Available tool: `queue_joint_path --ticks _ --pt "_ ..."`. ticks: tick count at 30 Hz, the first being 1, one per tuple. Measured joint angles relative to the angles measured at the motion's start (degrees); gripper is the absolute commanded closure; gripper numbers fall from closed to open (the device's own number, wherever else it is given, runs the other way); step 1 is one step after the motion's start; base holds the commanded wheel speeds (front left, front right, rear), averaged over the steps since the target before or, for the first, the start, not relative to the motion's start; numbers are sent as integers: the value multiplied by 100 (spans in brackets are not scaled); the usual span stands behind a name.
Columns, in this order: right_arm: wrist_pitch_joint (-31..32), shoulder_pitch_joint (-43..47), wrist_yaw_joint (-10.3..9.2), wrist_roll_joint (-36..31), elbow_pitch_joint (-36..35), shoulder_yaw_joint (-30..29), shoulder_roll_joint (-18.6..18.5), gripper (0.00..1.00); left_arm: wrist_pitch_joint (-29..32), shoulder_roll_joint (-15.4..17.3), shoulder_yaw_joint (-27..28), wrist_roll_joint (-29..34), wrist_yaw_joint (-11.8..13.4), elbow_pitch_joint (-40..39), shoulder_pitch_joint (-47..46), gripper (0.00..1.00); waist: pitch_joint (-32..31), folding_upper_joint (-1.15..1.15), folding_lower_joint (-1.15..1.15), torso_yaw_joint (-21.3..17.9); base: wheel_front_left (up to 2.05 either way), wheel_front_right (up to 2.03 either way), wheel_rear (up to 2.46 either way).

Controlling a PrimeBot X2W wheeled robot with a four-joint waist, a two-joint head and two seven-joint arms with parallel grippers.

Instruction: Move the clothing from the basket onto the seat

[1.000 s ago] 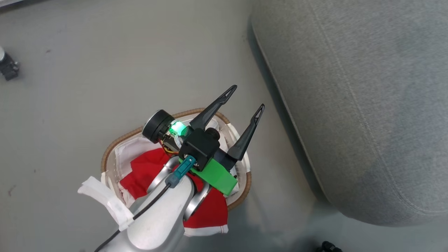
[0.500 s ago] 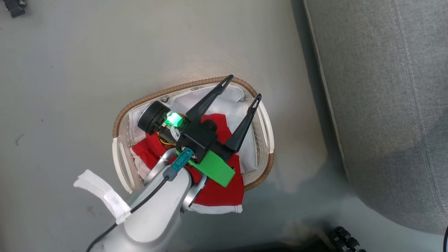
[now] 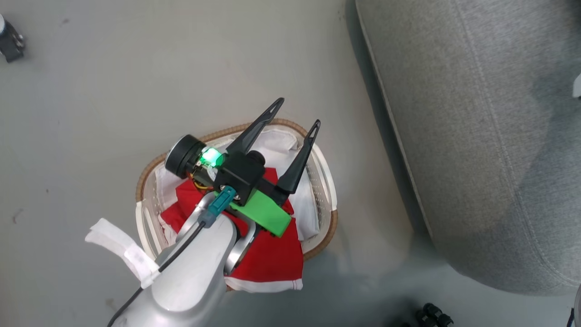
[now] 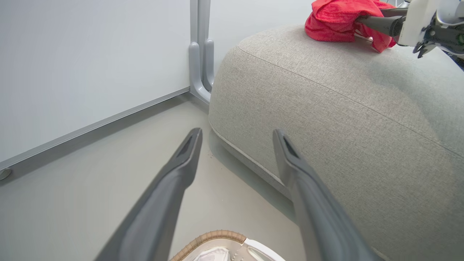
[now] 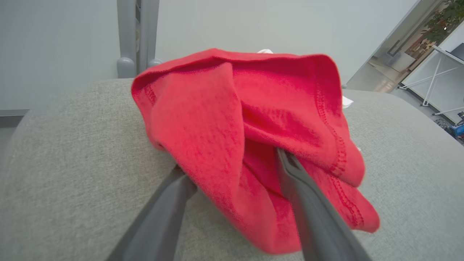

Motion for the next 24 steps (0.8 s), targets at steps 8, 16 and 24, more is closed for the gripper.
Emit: queue_joint_path --ticks 8,16,24 --pt "-1 480 0 420 -270 849 -71 0 -1 -55 432 -153 53 -16 405 0 -661 0 0 11 0 0 0" --pt "0 752 0 728 -665 1495 -38 0 0 -110 1251 -214 155 -245 1043 0 -1412 0 -1 143 0 0 0" --pt "-1 1349 0 989 -1088 1876 431 0 -1 -202 2169 -103 197 -447 1792 0 -2115 0 -1 342 0 0 0"
